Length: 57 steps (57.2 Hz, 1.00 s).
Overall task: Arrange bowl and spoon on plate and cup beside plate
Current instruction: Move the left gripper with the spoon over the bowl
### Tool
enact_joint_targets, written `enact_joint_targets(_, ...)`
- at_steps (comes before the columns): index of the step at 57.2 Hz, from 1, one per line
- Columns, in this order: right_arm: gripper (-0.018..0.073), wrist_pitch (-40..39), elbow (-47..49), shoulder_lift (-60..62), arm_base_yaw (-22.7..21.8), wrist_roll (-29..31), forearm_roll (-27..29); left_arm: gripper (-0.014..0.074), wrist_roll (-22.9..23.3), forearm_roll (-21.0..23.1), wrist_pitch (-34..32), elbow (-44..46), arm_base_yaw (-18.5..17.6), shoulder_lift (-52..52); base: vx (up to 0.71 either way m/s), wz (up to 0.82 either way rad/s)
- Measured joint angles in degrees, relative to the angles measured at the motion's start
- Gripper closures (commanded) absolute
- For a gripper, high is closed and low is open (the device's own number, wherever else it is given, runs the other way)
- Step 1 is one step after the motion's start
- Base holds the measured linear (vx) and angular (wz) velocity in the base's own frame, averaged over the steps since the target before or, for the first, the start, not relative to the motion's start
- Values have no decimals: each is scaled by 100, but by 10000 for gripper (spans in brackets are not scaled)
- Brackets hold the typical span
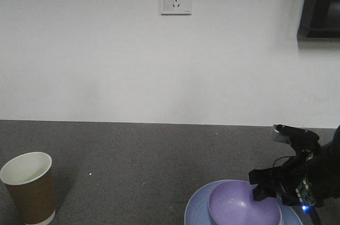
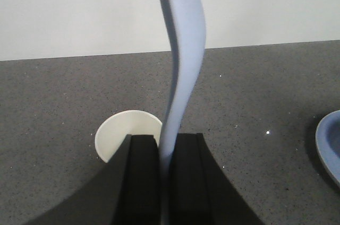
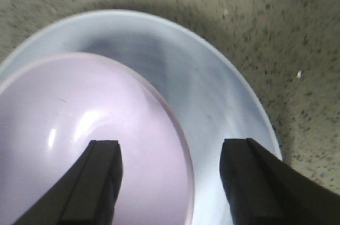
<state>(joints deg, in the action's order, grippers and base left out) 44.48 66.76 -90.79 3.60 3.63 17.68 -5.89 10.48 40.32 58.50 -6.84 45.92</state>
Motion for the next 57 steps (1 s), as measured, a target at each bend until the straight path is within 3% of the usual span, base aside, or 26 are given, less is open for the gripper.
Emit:
enact_joint_targets(14, 80, 33, 0, 1028, 0, 135, -63, 596, -11, 0, 32, 0, 0, 0, 0, 0)
enact_joint_targets(21, 80, 232, 0, 1805, 0, 134, -213, 596, -255, 102, 65, 0, 0, 56, 0, 0)
enact_joint_targets(29, 80, 313, 0, 2712, 0, 134, -348, 596, -962, 688, 412, 280, -17, 453, 0, 0)
enact_joint_targets(36, 80, 375, 0, 3382, 0, 134, -426, 596, -1730, 1503, 859, 847, -153, 1172, 0, 0)
enact_joint_targets(44, 80, 417, 0, 3802, 0, 134, -446, 596, -2157, 2203, 1218, 1503, -578, 2175, 0, 0)
enact_joint_targets(57, 80, 602, 19, 3901, 0, 134, -515, 596, -2161, 2344, 1261, 2193, -1793, 3544, 0, 0)
